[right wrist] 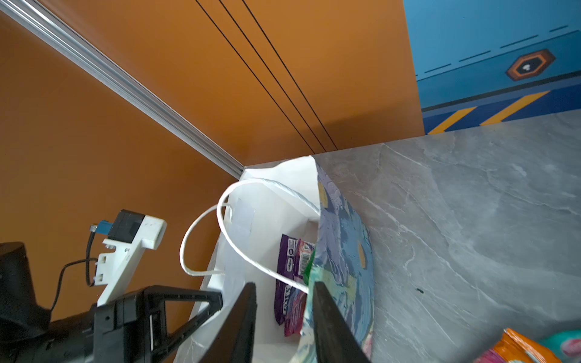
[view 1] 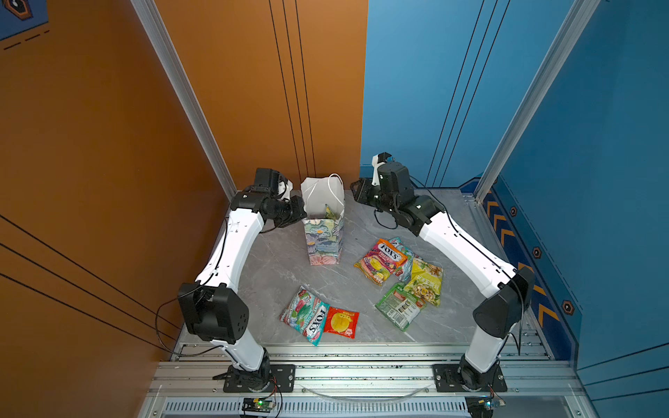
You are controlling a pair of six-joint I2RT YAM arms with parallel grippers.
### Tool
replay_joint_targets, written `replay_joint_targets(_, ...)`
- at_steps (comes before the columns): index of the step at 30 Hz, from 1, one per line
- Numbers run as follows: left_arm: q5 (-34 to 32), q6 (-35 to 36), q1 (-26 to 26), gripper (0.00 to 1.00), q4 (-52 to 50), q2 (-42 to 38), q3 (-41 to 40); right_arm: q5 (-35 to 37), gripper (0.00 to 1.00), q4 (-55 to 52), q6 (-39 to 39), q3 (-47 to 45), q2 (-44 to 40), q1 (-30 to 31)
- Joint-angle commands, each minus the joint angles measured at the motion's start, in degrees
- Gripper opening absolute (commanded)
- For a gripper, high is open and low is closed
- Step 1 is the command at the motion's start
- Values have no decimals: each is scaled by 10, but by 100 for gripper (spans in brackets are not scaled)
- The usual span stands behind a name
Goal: Place the snacks into the paper bag
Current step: Pick up the snack from the bottom-center of the table.
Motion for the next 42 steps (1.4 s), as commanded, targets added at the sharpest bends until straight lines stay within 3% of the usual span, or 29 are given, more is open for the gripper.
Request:
replay_joint_targets(1,18,-3,5,0,8,-12,-6,-40,34,22,-15,-76,-52,-5)
replay_joint_targets(9,18,-5,6,0,8,-11,-4,-204,38,8,-109,-262,-117,16)
replay_joint_targets(13,17,-5,6,0,9,-12,-5,-242,40,-21,-149,-311,-111,62)
replay_joint_targets(17,18,-5,6,0,8,-12,-6,-263,49,-3,-171,-346,-91,97)
replay_joint_targets(24,18,-6,6,0,8,-13,-9,-314,54,-36,-217,-300,9,142)
replay_joint_targets(30,20,-7,6,0,8,-12,-9,-315,55,-78,-254,-242,90,178)
replay_joint_targets(42,19,-8,6,0,8,-13,-9,-300,54,-90,-259,-178,175,188)
